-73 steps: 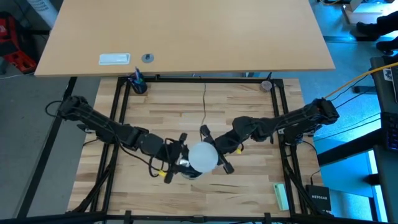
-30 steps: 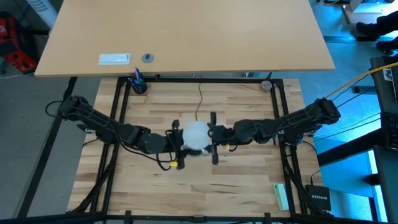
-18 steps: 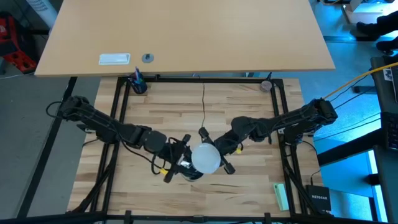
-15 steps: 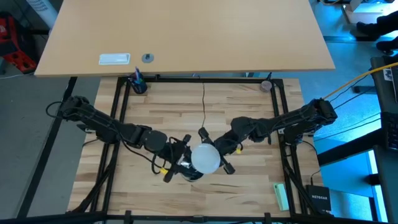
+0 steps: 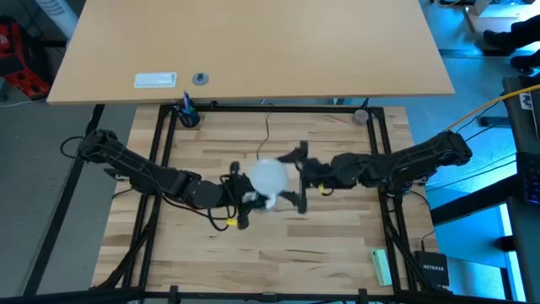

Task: Screw lightbulb
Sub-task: Remove the lightbulb from the lamp

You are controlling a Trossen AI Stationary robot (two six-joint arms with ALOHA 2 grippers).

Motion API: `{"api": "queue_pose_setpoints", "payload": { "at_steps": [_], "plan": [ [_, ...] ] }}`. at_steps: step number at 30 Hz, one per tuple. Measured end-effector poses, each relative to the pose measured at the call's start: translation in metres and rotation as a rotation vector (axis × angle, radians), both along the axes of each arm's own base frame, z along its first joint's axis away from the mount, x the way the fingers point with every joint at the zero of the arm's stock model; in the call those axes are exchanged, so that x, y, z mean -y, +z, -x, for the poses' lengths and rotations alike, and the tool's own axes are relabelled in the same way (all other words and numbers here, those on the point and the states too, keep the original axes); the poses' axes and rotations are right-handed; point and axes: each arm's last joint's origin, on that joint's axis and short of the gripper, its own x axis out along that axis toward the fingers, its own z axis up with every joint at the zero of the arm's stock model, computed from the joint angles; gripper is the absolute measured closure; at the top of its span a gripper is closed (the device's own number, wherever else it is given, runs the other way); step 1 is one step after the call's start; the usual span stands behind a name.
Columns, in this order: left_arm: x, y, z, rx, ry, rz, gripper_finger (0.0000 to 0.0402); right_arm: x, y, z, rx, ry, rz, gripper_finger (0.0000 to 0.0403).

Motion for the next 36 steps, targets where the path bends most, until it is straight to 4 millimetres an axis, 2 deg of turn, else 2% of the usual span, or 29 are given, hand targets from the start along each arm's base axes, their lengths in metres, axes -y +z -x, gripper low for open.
{"api": "queue_pose_setpoints", "payload": {
  "at_steps": [3, 5, 10, 16, 19, 22, 24, 25, 30, 36],
  "plan": [
    [-0.001, -0.001, 0.001, 0.021, 0.154, -0.038, 0.0231, 0.004, -0.003, -0.001, -0.005, -0.152, -0.079, 0.0012],
    [0.0, -0.003, 0.0, 0.026, 0.223, -0.056, 0.0238, 0.003, -0.008, -0.007, 0.003, -0.177, -0.115, 0.0021],
    [0.001, -0.009, -0.005, 0.022, 0.244, -0.053, 0.0239, -0.002, -0.022, -0.025, 0.023, -0.165, -0.123, 0.0046],
    [0.001, -0.012, -0.008, 0.021, 0.25, -0.056, 0.0233, -0.004, -0.029, -0.031, 0.007, -0.161, -0.118, 0.0074],
    [0.001, -0.012, -0.008, 0.022, 0.252, -0.06, 0.0237, -0.004, -0.026, -0.031, 0.023, -0.159, -0.102, 0.0113],
    [0.002, -0.012, -0.007, 0.013, 0.231, -0.076, 0.0238, -0.005, -0.025, -0.031, 0.028, -0.142, -0.073, 0.0186],
    [0.003, -0.012, -0.008, 0.006, 0.182, -0.071, 0.0238, -0.006, -0.026, -0.031, 0.022, -0.091, -0.069, 0.0244],
    [0.004, -0.012, -0.009, 0.004, 0.151, -0.063, 0.0237, -0.007, -0.026, -0.031, 0.019, -0.056, -0.066, 0.0253],
    [0.008, -0.009, -0.012, 0.002, -0.093, -0.028, 0.0236, -0.013, -0.024, -0.031, 0.023, 0.167, -0.03, 0.0252],
    [0.014, -0.004, -0.016, 0.039, -0.48, 0.064, 0.0235, -0.024, -0.019, -0.026, 0.072, 0.594, 0.001, 0.0252]
  ]
}}
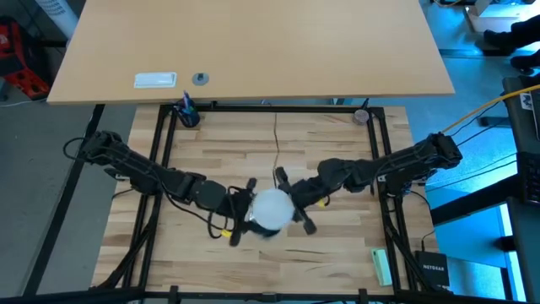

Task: Screw lightbulb
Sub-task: Remove the lightbulb from the lamp

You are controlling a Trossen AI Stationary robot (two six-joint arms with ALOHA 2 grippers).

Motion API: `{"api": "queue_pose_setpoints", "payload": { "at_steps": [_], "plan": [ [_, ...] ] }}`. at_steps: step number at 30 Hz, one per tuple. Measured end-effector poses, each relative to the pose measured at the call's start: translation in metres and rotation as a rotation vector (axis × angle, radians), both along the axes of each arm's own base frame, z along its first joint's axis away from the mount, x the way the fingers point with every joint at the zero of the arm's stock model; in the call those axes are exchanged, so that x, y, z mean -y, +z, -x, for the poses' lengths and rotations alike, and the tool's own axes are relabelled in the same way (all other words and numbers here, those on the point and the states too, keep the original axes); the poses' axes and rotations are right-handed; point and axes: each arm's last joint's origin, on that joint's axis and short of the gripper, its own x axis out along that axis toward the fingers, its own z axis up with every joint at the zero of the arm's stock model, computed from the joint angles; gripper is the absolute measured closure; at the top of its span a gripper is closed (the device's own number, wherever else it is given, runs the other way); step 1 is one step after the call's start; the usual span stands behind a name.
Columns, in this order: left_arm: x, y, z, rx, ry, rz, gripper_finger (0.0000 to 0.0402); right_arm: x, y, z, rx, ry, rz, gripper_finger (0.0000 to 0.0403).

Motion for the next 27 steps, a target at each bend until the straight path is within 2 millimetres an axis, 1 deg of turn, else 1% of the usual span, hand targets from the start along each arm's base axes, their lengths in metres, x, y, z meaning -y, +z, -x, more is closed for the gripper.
{"api": "queue_pose_setpoints", "payload": {
  "at_steps": [2, 5, 8, 11, 12, 13, 15, 18, 21, 22, 24, 25, 27],
  "plan": [
    [0.001, 0.002, 0.0, 0.004, -0.096, 0.032, 0.0235, -0.003, 0.0, -0.001, 0.029, 0.109, 0.001, 0.0252],
    [0.001, 0.001, -0.001, -0.003, -0.157, 0.055, 0.0235, -0.004, -0.002, -0.002, 0.029, 0.143, 0.003, 0.0252],
    [0.001, 0.001, -0.001, -0.008, -0.162, 0.057, 0.0234, -0.004, -0.003, -0.003, 0.02, 0.116, 0.001, 0.0252],
    [0.0, 0.0, -0.001, -0.014, -0.131, 0.052, 0.0234, -0.003, -0.005, -0.005, -0.012, 0.009, -0.029, 0.0252],
    [0.0, -0.001, -0.001, -0.018, -0.11, 0.046, 0.0234, -0.003, -0.005, -0.005, -0.024, -0.012, -0.038, 0.0242],
    [-0.001, -0.002, -0.001, -0.025, -0.087, 0.039, 0.0234, -0.002, -0.005, -0.005, -0.035, -0.026, -0.045, 0.0222],
    [-0.003, -0.004, -0.001, -0.038, -0.015, 0.018, 0.0234, 0.003, -0.002, 0.0, -0.057, -0.087, -0.039, 0.0167],
    [-0.008, -0.003, 0.001, -0.037, 0.168, -0.012, 0.0234, 0.013, 0.01, 0.013, -0.065, -0.264, -0.028, 0.0087],
    [-0.013, -0.003, 0.002, -0.027, 0.4, -0.043, 0.0234, 0.024, 0.019, 0.029, -0.102, -0.498, -0.009, 0.0032],
    [-0.014, -0.004, 0.003, -0.023, 0.475, -0.06, 0.0234, 0.027, 0.02, 0.031, -0.115, -0.571, -0.007, 0.0021],
    [-0.015, -0.003, 0.006, -0.008, 0.608, -0.079, 0.0234, 0.03, 0.019, 0.034, -0.133, -0.687, -0.01, 0.001],
    [-0.015, -0.004, 0.007, -0.005, 0.666, -0.088, 0.0234, 0.029, 0.019, 0.034, -0.131, -0.718, -0.01, 0.001],
    [-0.014, -0.005, 0.01, 0.001, 0.757, -0.104, 0.0234, 0.026, 0.016, 0.029, -0.108, -0.744, 0.005, 0.0018]
  ]
}}
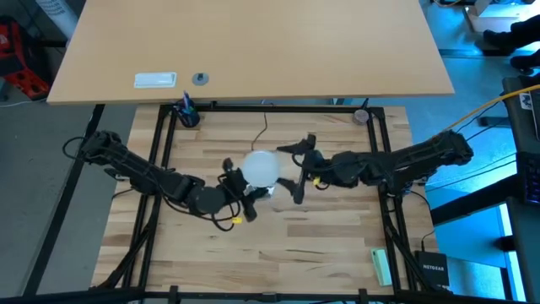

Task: Screw lightbulb
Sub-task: Remove the lightbulb from the lamp

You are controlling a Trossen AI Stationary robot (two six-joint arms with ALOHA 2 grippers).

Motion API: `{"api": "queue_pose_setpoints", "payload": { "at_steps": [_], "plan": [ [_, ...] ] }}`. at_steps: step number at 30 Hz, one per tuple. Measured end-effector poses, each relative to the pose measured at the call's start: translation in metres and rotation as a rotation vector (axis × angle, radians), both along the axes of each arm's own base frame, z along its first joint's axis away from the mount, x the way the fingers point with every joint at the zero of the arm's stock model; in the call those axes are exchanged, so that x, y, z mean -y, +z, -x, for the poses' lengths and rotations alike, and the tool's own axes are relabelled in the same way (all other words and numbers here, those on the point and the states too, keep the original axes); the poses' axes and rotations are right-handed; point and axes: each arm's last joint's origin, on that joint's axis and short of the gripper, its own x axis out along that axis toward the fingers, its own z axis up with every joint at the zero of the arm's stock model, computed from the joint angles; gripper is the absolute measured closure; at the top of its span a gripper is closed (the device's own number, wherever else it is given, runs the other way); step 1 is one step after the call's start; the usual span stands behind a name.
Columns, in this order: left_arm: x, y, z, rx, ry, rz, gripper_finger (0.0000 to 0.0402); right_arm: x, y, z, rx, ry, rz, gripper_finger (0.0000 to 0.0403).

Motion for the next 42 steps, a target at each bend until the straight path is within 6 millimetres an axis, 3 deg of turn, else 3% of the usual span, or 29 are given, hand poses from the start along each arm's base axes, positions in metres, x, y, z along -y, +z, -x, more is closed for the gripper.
{"api": "queue_pose_setpoints", "payload": {
  "at_steps": [8, 15, 18, 24, 30, 37, 42],
  "plan": [
    [0.003, -0.002, 0.001, -0.006, 0.064, -0.04, 0.0234, -0.014, -0.022, -0.032, 0.063, 0.076, -0.084, 0.0053],
    [0.003, -0.003, 0.0, -0.005, 0.056, -0.037, 0.0234, -0.013, -0.025, -0.037, 0.088, -0.004, -0.029, 0.0083],
    [0.004, 0.0, -0.001, 0.011, 0.039, -0.034, 0.0234, -0.013, -0.026, -0.038, 0.077, -0.003, -0.012, 0.0128],
    [0.006, 0.0, -0.002, -0.011, -0.033, -0.051, 0.0234, -0.015, -0.026, -0.038, 0.062, 0.028, 0.052, 0.0267],
    [0.013, 0.001, -0.004, -0.035, -0.307, -0.036, 0.0233, -0.019, -0.02, -0.03, 0.053, 0.271, 0.062, 0.0266],
    [0.025, 0.008, -0.006, 0.026, -0.745, 0.047, 0.0234, -0.026, -0.012, -0.02, 0.085, 0.795, 0.05, 0.0266],
    [0.026, 0.007, -0.007, 0.033, -0.85, 0.092, 0.0234, -0.029, -0.016, -0.026, 0.11, 0.82, 0.047, 0.0266]
  ]
}}
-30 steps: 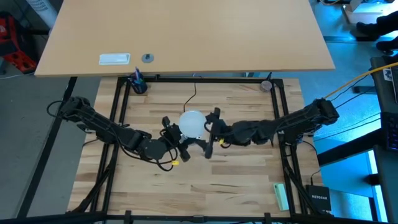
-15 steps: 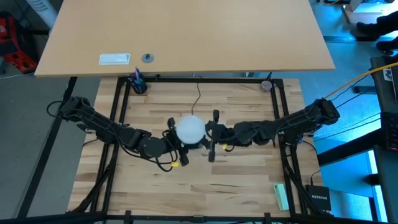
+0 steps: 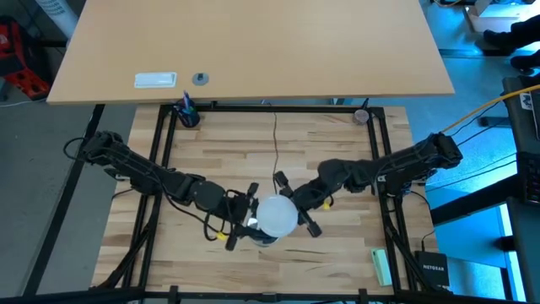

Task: Screw lightbulb
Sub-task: Remove the lightbulb from the lamp

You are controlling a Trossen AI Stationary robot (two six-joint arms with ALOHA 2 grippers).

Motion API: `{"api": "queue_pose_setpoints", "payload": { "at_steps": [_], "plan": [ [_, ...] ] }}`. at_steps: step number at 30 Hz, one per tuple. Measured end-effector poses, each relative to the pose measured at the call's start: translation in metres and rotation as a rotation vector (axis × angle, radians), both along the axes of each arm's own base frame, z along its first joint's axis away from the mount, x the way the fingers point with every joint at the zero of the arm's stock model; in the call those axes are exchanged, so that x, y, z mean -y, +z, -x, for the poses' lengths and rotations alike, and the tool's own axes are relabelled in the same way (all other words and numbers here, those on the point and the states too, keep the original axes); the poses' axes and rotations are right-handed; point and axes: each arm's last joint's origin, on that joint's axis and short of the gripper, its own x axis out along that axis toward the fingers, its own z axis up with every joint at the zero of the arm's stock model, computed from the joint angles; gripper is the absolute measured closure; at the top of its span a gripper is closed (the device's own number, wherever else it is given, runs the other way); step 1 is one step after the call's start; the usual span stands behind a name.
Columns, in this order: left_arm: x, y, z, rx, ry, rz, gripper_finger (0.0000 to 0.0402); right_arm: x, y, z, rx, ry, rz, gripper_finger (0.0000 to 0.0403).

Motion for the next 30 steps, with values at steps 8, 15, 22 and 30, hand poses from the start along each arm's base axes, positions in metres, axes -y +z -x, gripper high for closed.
{"api": "queue_pose_setpoints", "payload": {
  "at_steps": [8, 15, 22, 30],
  "plan": [
    [-0.006, -0.005, 0.001, -0.048, 0.2, -0.032, 0.0234, 0.009, 0.005, 0.007, -0.042, -0.234, 0.009, 0.014],
    [-0.013, -0.004, 0.005, -0.007, 0.662, -0.094, 0.0234, 0.027, 0.018, 0.026, -0.088, -0.65, 0.009, 0.0053],
    [-0.012, -0.007, 0.007, 0.013, 0.871, -0.109, 0.0234, 0.024, 0.005, 0.006, -0.066, -0.739, -0.035, 0.0042],
    [-0.013, -0.019, -0.001, -0.014, 0.879, -0.144, 0.0234, 0.018, -0.01, -0.013, -0.049, -0.73, -0.071, 0.0042]
  ]
}}
